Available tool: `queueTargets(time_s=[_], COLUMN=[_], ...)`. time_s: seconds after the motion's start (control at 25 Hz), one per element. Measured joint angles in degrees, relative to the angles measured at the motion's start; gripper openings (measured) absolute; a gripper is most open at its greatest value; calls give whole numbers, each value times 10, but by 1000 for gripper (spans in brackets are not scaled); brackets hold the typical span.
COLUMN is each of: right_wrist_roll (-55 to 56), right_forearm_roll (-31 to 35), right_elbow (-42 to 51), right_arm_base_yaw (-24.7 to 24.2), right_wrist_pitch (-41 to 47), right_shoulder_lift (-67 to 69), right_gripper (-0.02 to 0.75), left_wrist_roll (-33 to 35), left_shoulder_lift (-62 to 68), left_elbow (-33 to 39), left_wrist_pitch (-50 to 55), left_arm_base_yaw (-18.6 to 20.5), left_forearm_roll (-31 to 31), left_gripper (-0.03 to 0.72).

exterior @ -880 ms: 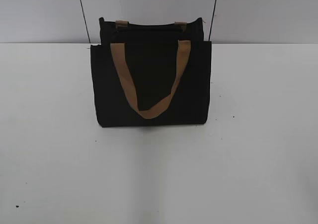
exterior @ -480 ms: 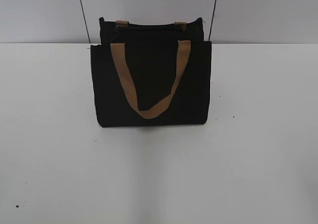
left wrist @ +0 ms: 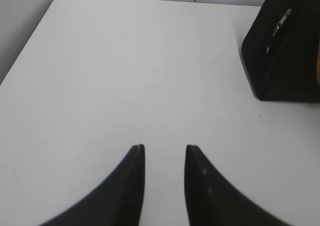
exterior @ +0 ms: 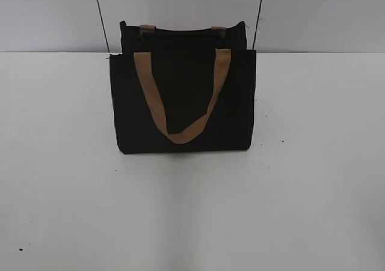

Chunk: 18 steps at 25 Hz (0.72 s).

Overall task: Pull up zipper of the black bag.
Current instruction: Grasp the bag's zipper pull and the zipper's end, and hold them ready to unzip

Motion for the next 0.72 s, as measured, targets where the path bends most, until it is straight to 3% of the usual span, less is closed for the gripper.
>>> queueTargets(time_s=[0.72], right_wrist_roll=[0], right_forearm_roll=[0], right_elbow=[0], right_arm_base_yaw=[0], right_wrist_pitch=[0], right_shoulder_lift=[0], right_gripper=[393], left_wrist_roll=[0], left_shoulder_lift=[56], left_elbow=[0], left_wrist_pitch=[-5], left_arm_base_yaw=[0], left_forearm_roll=[-16], left_gripper=[238])
